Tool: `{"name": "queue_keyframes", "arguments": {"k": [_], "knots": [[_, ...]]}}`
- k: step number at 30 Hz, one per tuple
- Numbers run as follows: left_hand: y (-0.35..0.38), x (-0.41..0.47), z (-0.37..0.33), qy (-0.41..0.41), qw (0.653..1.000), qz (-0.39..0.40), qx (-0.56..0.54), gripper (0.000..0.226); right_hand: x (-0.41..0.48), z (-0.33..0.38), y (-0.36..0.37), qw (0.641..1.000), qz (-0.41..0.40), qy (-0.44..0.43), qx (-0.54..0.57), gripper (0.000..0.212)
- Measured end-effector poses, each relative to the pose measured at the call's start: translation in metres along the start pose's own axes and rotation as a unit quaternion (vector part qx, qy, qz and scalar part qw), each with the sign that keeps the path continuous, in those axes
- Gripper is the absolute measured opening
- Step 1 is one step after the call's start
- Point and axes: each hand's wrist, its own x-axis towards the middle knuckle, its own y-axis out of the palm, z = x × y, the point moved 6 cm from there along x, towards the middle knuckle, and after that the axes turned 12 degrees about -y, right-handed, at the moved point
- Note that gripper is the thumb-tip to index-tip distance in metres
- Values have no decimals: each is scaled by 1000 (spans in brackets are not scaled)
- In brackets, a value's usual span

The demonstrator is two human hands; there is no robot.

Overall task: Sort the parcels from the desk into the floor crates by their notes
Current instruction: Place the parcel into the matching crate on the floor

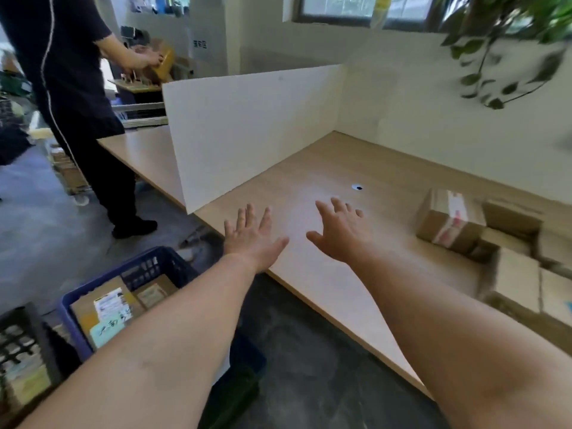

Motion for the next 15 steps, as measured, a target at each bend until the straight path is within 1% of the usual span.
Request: {"name": "queue_keyframes", "arguments": {"k": [4,9,15], "knots": [[6,-3,-67,35,999,-8,13,74,-28,-57,-4,999,-4,42,5,67],[28,-15,-164,85,996,24,21,74,-78,-144,-3,995,-2,103,0,63],[51,-38,-295,164,984,32,62,74,-138,-257,-7,984,-17,176,3,68]]}}
